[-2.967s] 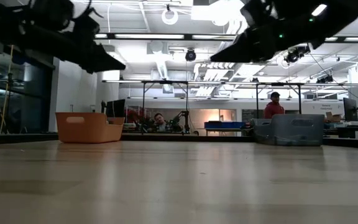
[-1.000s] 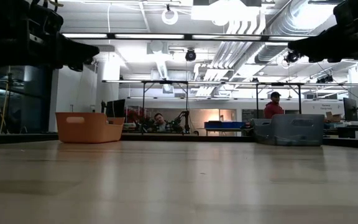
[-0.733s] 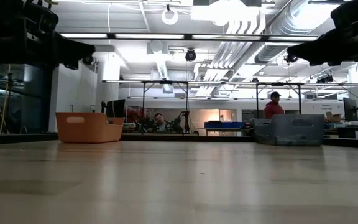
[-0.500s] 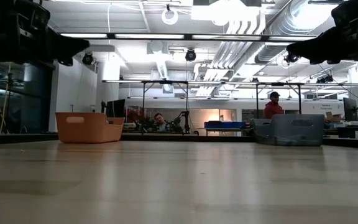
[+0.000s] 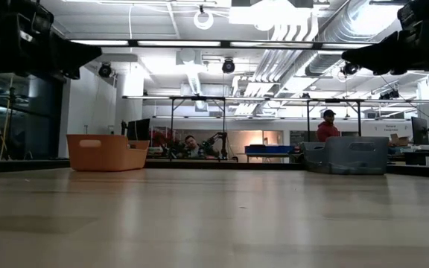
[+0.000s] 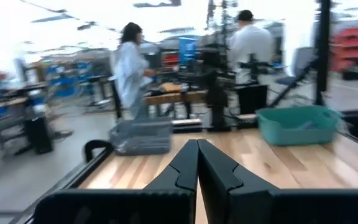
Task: Sort silverware by color (type)
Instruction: Return to Home Position
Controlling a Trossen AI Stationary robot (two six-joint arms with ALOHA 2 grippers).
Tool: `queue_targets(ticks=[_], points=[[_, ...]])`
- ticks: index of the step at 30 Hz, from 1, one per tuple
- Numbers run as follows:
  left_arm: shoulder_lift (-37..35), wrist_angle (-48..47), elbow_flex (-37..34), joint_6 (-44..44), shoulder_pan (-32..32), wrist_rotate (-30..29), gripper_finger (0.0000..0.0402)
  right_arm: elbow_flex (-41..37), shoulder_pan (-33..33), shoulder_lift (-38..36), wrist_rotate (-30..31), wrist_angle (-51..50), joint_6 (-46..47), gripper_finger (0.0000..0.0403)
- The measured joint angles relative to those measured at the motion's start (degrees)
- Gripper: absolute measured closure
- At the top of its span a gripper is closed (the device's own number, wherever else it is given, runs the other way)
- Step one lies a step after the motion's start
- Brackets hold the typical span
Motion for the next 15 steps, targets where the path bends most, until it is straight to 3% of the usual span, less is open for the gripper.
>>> queue_targets(ticks=[6, 11, 15], points=[[0.2, -1.2, 0.0, -3.7, 0.0, -9.3, 0.0401, -1.7, 0.0, 0.0, 2.9, 3.8, 1.6, 0.0403], [0.6, -4.4, 0.0, -6.1, 0.0, -12.7, 0.0401, -3.4, -0.1, 0.9, 15.2, 1.9, 4.1, 0.0403], [1.6, -6.4, 0.0, -7.8, -0.1, -16.5, 0.0401, -3.4, -0.4, 1.4, 14.3, 3.1, 4.9, 0.0403]])
